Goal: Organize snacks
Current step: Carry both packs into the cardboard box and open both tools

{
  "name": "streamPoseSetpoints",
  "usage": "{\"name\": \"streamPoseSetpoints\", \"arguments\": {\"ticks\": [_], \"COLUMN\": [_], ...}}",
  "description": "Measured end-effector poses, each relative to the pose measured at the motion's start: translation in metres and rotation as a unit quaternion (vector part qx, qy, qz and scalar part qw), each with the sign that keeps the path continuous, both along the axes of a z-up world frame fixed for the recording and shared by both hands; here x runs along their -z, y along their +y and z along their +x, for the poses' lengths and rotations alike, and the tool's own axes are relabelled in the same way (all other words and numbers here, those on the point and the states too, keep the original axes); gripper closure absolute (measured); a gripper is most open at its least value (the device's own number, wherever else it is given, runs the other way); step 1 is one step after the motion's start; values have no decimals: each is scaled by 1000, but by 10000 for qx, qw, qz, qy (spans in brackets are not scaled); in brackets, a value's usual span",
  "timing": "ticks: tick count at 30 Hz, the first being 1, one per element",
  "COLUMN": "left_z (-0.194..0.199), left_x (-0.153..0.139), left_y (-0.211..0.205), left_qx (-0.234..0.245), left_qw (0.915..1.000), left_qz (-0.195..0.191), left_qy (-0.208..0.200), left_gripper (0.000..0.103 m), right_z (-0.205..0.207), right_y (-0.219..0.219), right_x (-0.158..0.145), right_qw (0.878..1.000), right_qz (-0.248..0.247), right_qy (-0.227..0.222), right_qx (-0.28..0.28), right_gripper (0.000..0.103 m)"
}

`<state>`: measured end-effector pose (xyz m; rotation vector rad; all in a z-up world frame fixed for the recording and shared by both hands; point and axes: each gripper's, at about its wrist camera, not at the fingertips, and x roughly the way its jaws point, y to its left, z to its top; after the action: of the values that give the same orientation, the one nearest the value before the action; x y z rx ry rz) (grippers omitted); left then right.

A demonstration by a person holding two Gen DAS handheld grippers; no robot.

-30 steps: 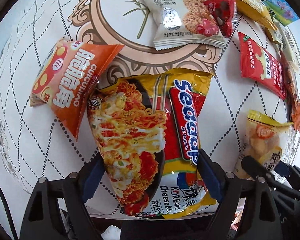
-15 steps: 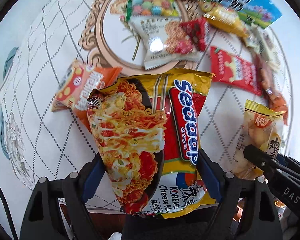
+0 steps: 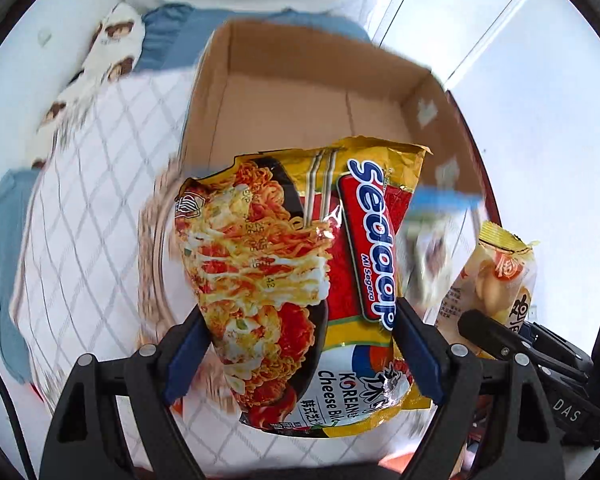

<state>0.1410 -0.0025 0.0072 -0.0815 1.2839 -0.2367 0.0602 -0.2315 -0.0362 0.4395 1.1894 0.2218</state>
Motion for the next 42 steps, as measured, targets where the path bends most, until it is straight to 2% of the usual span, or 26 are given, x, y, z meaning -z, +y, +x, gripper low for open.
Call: {"name": "streamPoseSetpoints", "arguments": {"ticks": [3, 4, 7, 10, 15, 21, 23, 25, 26, 27, 31, 35, 42], "left_z": [56, 75, 135, 195, 251, 275, 281, 284, 285, 286, 285, 276, 241], "left_x": [-17, -13, 6, 40, 83, 121, 131, 137, 139, 141, 139, 134, 106], "left_y": [-15, -22, -42, -65, -92, -104, -107, -117, -117, -117, -109, -101, -92], "left_qx": [62, 106, 161, 168, 277, 363, 372, 405, 392, 361, 104, -17, -207], "left_qw": [9998, 9998, 9997, 9990, 9959, 9914, 9907, 9891, 9892, 9899, 9931, 9951, 9968], "left_qz": [46, 75, 174, 302, 494, 606, 777, 1062, 1056, 987, 689, 697, 763], "left_qy": [-156, -151, 29, 281, 698, 1105, 1052, 940, 935, 948, 947, 702, 115], "left_gripper": [17, 17, 17, 17, 17, 16, 16, 13, 12, 12, 12, 12, 12], "right_z": [57, 80, 142, 197, 257, 302, 309, 318, 322, 322, 319, 308, 265], "right_y": [-15, -19, -26, -31, -31, -27, -26, -23, -22, -22, -21, -21, -29], "right_x": [-16, -15, -7, 12, 44, 82, 92, 103, 106, 107, 101, 94, 66], "right_qw": [9997, 9997, 9994, 9993, 9973, 9941, 9925, 9902, 9888, 9885, 9897, 9901, 9929], "right_qz": [-78, -121, -255, -330, -549, -599, -644, -683, -756, -770, -805, -960, -995], "right_qy": [-215, -230, -187, 9, 337, 674, 803, 947, 1023, 1024, 925, 846, 571], "right_qx": [-21, -43, -111, -157, -359, -601, -661, -772, -784, -799, -744, -572, -306], "right_gripper": [57, 57, 57, 57, 57, 57, 53, 30, 13, 11, 11, 11, 11]}}
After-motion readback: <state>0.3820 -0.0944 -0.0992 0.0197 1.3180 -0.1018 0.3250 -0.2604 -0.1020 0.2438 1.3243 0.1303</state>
